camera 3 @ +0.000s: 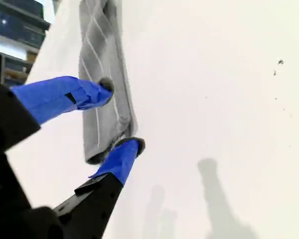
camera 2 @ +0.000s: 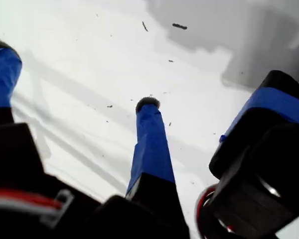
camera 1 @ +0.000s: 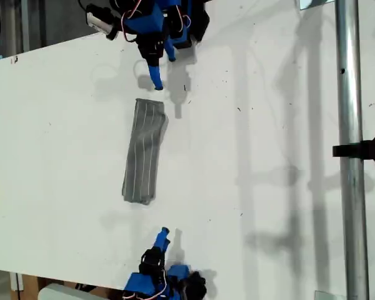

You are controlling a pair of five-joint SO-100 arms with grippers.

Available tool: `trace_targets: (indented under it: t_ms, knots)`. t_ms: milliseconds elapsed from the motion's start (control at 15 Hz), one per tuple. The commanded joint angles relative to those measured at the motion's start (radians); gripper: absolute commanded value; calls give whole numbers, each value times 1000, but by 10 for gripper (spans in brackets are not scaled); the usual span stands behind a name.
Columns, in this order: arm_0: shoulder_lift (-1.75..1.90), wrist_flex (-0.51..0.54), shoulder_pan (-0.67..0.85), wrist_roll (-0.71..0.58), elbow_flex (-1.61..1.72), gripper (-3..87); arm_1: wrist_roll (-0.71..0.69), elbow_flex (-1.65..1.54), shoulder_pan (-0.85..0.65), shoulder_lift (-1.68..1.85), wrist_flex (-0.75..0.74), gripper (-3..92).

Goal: Grasp corners of a towel and fold twice.

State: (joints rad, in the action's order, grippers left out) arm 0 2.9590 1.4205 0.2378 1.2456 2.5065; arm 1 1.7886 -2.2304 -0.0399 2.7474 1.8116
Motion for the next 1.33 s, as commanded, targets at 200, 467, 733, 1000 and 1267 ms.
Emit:
trace_targets:
  t_ms: [200, 467, 733, 1000, 1267]
  knots:
    - [451, -227, -106, 40, 449, 79, -147, -219, -147, -61, -288, 414]
    - [509, -238, -95, 15, 592, 70, -400, -213, -439, -400, -554, 438]
    - [509, -216, -75, 32, 600, 59, -541, -43, -603, -954, -781, 456]
    - [509, -198, -64, 37, 600, 59, -578, 348, -592, -1333, -775, 411]
    - [509, -189, -55, 32, 600, 63, -600, 525, -600, -1460, -888, 92]
